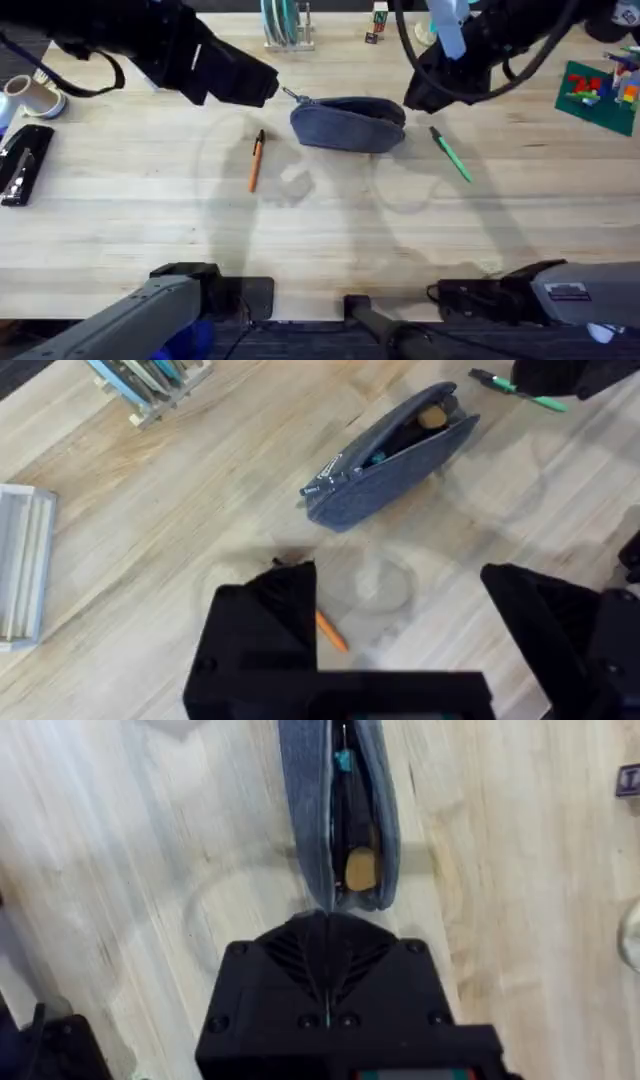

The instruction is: Unzip the bag, pick up the pens from the table one at a time and place them inside, then zip the bag closed.

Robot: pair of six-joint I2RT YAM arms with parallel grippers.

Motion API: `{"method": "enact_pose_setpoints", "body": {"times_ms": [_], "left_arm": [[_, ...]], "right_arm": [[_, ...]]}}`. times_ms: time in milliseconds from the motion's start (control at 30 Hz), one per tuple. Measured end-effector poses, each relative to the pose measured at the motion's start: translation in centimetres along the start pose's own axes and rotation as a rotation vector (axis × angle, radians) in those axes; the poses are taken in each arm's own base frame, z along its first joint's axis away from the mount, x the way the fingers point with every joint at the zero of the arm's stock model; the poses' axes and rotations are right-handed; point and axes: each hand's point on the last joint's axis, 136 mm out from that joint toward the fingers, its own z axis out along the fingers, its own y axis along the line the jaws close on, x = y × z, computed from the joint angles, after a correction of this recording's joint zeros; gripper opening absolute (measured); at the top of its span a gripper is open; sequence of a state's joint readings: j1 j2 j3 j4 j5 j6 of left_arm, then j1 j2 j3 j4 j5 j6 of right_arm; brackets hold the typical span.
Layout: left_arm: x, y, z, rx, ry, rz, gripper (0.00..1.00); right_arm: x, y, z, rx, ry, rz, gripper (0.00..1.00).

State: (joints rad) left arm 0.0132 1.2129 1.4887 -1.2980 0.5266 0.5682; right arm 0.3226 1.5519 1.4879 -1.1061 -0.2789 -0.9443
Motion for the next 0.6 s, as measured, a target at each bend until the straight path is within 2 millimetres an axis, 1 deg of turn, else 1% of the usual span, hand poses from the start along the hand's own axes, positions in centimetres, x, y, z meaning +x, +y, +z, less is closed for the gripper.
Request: {"method": "enact_pose_setpoints", "body": {"times_ms": [233, 400, 600], "left_arm": [[0.0, 0.0, 0.0, 0.000, 0.000, 0.000, 0.995], [0.0, 0.0, 0.0, 0.000, 0.000, 0.000, 0.994], [0.0, 0.0, 0.0, 0.000, 0.000, -0.001, 0.995]], "right_arm": [[0.8, -1.0, 1.4, -0.050, -0.022, 0.033, 0.030], [1.1, -1.3, 2.2, -0.085, -0.034, 0.038, 0.030], [1.5, -1.3, 4.2, -0.140, -0.020, 0.040, 0.030]]}}
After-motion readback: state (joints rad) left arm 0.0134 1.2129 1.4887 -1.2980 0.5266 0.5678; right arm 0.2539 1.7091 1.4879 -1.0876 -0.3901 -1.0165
